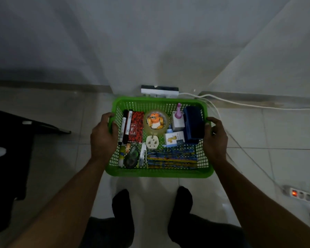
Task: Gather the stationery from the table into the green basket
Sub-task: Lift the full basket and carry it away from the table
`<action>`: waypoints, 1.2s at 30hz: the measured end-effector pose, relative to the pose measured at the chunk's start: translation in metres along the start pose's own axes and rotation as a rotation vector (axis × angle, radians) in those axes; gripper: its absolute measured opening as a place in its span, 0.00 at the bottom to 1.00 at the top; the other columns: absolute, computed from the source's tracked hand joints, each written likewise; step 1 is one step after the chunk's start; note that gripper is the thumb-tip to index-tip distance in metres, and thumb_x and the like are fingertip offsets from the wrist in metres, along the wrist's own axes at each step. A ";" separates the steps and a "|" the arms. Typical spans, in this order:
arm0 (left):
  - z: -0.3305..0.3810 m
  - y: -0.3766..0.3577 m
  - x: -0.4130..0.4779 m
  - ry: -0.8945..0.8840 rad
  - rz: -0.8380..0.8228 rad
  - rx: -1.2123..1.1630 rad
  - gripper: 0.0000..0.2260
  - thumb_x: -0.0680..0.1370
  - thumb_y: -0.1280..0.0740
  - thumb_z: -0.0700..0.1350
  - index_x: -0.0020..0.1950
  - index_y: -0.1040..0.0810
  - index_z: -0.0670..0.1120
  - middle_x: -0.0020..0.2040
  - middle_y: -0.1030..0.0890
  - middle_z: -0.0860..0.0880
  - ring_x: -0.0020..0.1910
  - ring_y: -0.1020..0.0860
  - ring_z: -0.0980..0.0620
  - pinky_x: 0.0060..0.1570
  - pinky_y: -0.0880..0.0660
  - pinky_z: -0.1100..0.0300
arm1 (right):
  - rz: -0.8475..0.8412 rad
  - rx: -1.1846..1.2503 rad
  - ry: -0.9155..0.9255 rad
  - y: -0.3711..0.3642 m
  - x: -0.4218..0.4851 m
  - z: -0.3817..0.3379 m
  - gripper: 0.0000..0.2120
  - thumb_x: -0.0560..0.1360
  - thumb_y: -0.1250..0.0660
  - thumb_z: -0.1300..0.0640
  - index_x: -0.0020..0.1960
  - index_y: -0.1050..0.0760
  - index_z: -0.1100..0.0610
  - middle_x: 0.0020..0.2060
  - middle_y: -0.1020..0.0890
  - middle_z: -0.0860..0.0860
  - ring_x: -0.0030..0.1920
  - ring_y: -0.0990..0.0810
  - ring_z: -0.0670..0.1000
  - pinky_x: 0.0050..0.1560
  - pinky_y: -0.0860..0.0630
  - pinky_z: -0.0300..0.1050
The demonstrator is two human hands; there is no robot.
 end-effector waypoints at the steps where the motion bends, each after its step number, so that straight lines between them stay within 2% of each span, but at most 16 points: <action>1: -0.014 -0.017 0.001 0.002 -0.002 0.002 0.12 0.82 0.38 0.41 0.65 0.26 0.47 0.32 0.25 0.48 0.29 0.27 0.47 0.32 0.34 0.57 | 0.010 0.001 -0.003 -0.014 0.002 0.015 0.10 0.83 0.42 0.52 0.62 0.27 0.47 0.38 0.19 0.55 0.39 0.18 0.53 0.41 0.19 0.56; 4: -0.054 -0.069 0.003 0.014 -0.007 0.000 0.12 0.83 0.39 0.42 0.66 0.27 0.48 0.32 0.26 0.49 0.29 0.27 0.47 0.31 0.33 0.57 | 0.023 0.024 -0.022 -0.057 0.007 0.063 0.10 0.83 0.42 0.52 0.62 0.27 0.46 0.38 0.19 0.54 0.39 0.18 0.52 0.41 0.18 0.56; 7: -0.090 -0.120 0.010 0.016 0.012 0.002 0.12 0.83 0.40 0.42 0.66 0.27 0.48 0.33 0.27 0.49 0.29 0.29 0.48 0.31 0.38 0.58 | 0.031 0.040 -0.022 -0.100 0.019 0.106 0.10 0.83 0.42 0.52 0.62 0.27 0.47 0.37 0.20 0.51 0.39 0.19 0.49 0.41 0.18 0.55; 13: -0.147 -0.193 0.025 0.020 0.066 -0.006 0.12 0.83 0.41 0.42 0.66 0.28 0.49 0.35 0.26 0.48 0.30 0.28 0.48 0.32 0.37 0.58 | 0.062 0.066 0.034 -0.171 0.049 0.166 0.11 0.83 0.41 0.53 0.63 0.26 0.49 0.35 0.21 0.50 0.36 0.21 0.45 0.38 0.19 0.47; 16: -0.170 -0.220 0.033 -0.010 0.104 -0.009 0.12 0.83 0.41 0.42 0.66 0.28 0.48 0.36 0.26 0.48 0.31 0.28 0.46 0.32 0.36 0.58 | 0.063 0.094 0.040 -0.200 0.063 0.189 0.11 0.82 0.41 0.52 0.62 0.26 0.48 0.36 0.20 0.52 0.37 0.20 0.47 0.38 0.21 0.44; 20: -0.186 -0.234 0.043 -0.004 0.141 -0.005 0.12 0.83 0.42 0.41 0.67 0.28 0.47 0.38 0.25 0.48 0.34 0.27 0.47 0.34 0.36 0.58 | 0.047 0.120 0.045 -0.224 0.075 0.198 0.11 0.82 0.41 0.52 0.62 0.26 0.48 0.37 0.19 0.54 0.38 0.19 0.49 0.37 0.22 0.42; 23: -0.194 -0.243 0.052 -0.031 0.153 -0.029 0.12 0.84 0.42 0.42 0.66 0.28 0.46 0.38 0.26 0.48 0.34 0.27 0.48 0.35 0.37 0.58 | 0.058 0.125 0.056 -0.239 0.086 0.198 0.11 0.82 0.41 0.51 0.62 0.26 0.49 0.36 0.21 0.52 0.36 0.21 0.45 0.38 0.21 0.45; 29: -0.200 -0.253 0.085 -0.066 0.190 -0.065 0.10 0.85 0.44 0.42 0.64 0.29 0.44 0.32 0.28 0.48 0.27 0.31 0.53 0.28 0.38 0.56 | 0.087 0.119 0.116 -0.252 0.113 0.190 0.10 0.82 0.42 0.51 0.61 0.26 0.49 0.35 0.22 0.49 0.34 0.21 0.45 0.36 0.20 0.48; 36: -0.199 -0.259 0.101 -0.103 0.201 -0.067 0.10 0.84 0.44 0.43 0.64 0.30 0.44 0.32 0.27 0.47 0.26 0.30 0.51 0.28 0.35 0.54 | 0.115 0.100 0.137 -0.257 0.128 0.185 0.10 0.82 0.42 0.53 0.59 0.26 0.51 0.33 0.23 0.53 0.29 0.25 0.45 0.30 0.25 0.46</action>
Point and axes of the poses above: each hand's wrist, its own x-axis towards the middle knuckle, its own y-axis out of the back of the hand, z = x × y, the point moved 4 cm from there along x, towards the middle knuckle
